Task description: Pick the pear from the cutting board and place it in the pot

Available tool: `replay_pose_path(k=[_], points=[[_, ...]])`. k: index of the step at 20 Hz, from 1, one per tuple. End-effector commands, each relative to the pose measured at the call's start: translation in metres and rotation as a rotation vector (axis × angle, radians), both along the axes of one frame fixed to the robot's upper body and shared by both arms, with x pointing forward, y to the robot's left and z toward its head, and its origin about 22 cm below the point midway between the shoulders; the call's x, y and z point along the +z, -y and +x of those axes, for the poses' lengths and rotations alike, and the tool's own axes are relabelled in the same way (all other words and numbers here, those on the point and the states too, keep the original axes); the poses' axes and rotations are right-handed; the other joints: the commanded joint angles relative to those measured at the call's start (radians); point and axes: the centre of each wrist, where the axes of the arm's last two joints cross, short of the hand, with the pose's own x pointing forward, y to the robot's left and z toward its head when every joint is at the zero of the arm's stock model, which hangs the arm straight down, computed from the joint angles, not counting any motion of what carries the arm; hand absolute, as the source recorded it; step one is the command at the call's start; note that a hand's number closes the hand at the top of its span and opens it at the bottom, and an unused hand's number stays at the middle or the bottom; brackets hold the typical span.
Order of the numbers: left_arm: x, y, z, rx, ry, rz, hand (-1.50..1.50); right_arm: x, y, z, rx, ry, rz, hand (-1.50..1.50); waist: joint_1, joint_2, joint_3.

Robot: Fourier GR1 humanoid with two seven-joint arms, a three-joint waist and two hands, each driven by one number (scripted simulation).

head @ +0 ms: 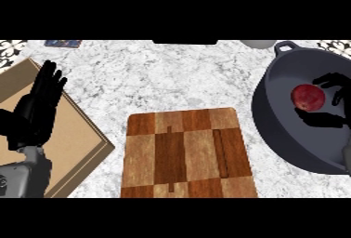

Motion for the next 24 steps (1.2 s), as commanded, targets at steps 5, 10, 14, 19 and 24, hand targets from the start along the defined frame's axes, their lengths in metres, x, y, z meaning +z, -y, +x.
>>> replay_pose_path(k=[5,10,14,19,24], points=[[0.007,0.001,0.006,-0.011,0.009,0.007,0.00,-0.043,0.006,0.013,0.140,-0.135,0.276,-1.50,0.008,0.013,0.017],[0.000,0.012,0.006,0.017,0.003,-0.003,0.00,-0.040,-0.001,0.016,0.209,0.045,0.527,-1.50,-0.005,0.011,0.019],[0.007,-0.005,0.007,0.014,0.001,0.004,0.00,-0.023,0.038,0.011,0.197,0.118,0.657,-1.50,-0.008,0.008,0.017],[0.008,0.004,-0.001,-0.001,-0.030,-0.014,0.00,-0.010,0.088,-0.002,0.183,0.166,0.767,-1.50,-0.006,0.005,0.016],[-0.004,-0.002,-0.011,0.020,-0.009,0.001,0.00,-0.014,0.136,-0.028,0.162,0.148,0.818,-1.50,-0.004,0.005,0.015]])
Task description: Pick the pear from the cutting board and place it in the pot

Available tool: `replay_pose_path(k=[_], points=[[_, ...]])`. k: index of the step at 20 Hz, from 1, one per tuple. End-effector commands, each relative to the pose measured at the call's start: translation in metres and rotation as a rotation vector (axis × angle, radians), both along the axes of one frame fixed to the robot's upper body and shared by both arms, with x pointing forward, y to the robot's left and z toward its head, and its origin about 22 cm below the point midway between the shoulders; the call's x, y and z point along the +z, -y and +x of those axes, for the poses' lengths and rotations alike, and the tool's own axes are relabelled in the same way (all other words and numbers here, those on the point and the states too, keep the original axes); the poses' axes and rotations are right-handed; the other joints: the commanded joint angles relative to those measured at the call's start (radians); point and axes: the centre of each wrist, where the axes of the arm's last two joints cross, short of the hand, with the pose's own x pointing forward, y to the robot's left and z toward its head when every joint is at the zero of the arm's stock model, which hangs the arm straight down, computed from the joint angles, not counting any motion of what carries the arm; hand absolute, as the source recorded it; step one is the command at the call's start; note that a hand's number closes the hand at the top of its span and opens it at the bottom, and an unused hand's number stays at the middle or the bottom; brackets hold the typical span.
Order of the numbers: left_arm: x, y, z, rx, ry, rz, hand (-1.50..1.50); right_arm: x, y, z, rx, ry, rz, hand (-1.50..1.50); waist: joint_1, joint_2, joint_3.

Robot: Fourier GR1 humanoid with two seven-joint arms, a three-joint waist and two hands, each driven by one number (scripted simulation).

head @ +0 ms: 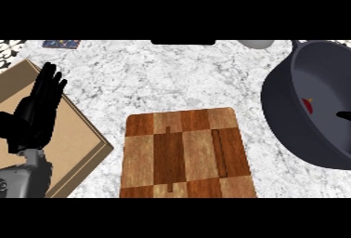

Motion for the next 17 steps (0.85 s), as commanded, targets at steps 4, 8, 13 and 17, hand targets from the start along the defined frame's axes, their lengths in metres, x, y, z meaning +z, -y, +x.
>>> replay_pose_path(k=[4,8,13,17], points=[[-0.016,-0.008,-0.001,0.007,0.008,0.014,0.00,-0.006,0.068,-0.041,0.020,0.009,0.061,-1.50,0.004,0.012,0.019],[-0.015,-0.006,0.007,-0.012,0.009,0.005,0.00,0.004,0.104,-0.063,0.033,0.007,0.068,-1.50,0.009,0.016,0.020],[0.000,0.011,0.008,-0.009,0.004,0.019,0.00,-0.004,0.112,-0.071,0.061,-0.011,0.018,-1.50,0.007,0.012,0.019],[-0.012,0.008,0.002,-0.005,-0.002,-0.005,0.00,-0.003,0.113,-0.065,0.042,-0.010,0.025,-1.50,0.012,0.011,0.019]])
